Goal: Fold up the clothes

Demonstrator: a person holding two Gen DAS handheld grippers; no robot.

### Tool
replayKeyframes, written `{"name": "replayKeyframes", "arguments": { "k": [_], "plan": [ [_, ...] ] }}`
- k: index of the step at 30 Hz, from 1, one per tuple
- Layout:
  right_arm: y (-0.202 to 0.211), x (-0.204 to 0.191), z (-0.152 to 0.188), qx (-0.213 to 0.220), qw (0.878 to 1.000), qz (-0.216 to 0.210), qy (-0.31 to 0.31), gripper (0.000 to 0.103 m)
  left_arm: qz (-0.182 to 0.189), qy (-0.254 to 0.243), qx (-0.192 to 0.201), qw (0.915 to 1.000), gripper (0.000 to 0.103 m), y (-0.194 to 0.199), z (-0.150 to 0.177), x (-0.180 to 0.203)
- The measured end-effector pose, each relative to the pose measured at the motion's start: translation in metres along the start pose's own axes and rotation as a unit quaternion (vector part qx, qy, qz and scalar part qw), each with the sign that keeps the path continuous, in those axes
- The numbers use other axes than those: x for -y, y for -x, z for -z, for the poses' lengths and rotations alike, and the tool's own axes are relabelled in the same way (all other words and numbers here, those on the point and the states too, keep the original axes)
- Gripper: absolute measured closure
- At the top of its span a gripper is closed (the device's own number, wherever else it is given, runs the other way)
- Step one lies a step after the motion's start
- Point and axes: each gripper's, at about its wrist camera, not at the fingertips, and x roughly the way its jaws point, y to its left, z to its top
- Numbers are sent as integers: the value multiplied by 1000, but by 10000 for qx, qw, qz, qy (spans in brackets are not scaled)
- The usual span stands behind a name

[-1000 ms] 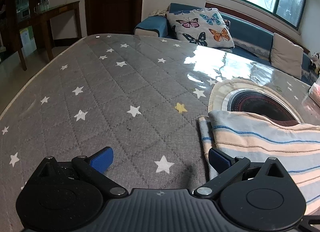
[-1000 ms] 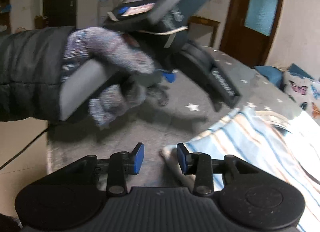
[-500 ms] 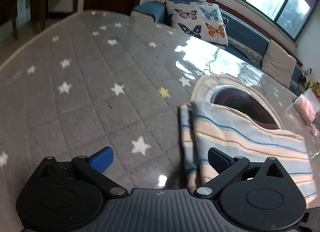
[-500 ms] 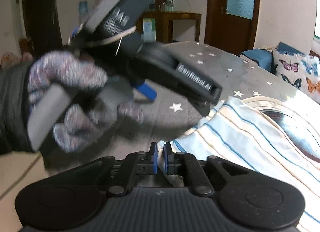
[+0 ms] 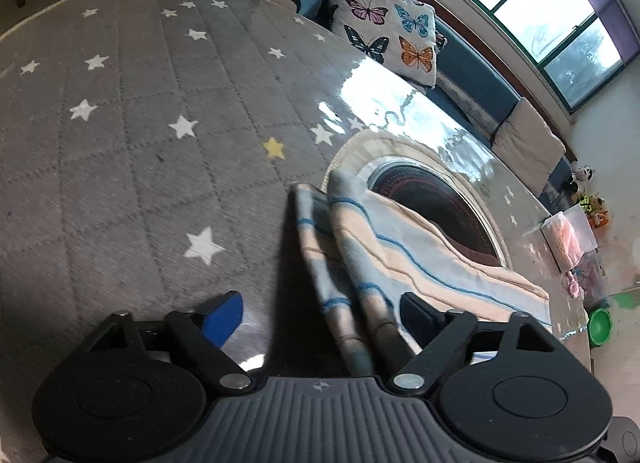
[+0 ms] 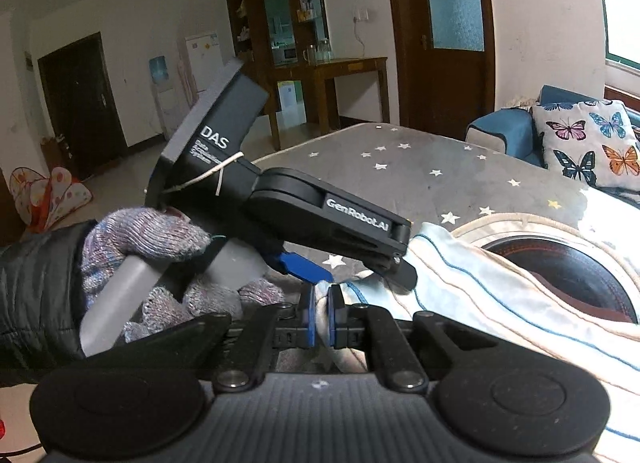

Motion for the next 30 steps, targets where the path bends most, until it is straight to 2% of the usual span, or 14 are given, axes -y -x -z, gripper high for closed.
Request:
{"name": "replayKeyframes", "arguments": {
  "k": [1,3,4,6,9,12,16,20,23,26,30],
  "plan": [
    [1,1,0,12,10000,-8,-12,98,66,48,-38,10000,28,-1,0,0],
    [3,4,1,27,10000,-49,-34,98,219,157,-114,9996,47,-4,2,1],
    [5,4,3,36,10000,-68,-35,98,286,206,-151,9993,52,-6,2,1],
    [5,5,5,36,9999,-101,-35,98,402,251,-209,9987,80,-10,3,2],
    [6,9,6,2,9999,-94,-42,96,435,224,-211,9986,88,-14,3,3],
    [14,24,9,-26,9998,-69,-179,92,432,202,-190,9987,89,-13,3,3],
    [23,52,15,-86,9987,250,-428,90,426,214,-167,9987,90,-13,2,2],
    [17,92,25,-305,9923,1032,-610,90,413,180,-154,9989,90,-12,2,3],
    [6,127,35,-475,9819,1631,-833,90,409,160,-146,9989,90,-10,2,5],
    [-5,156,38,-548,9728,1983,-1063,90,401,124,-141,9990,90,-9,2,7],
    [-19,177,40,-614,9656,2242,-1170,91,405,70,-129,9991,90,-9,2,11]
  ]
}}
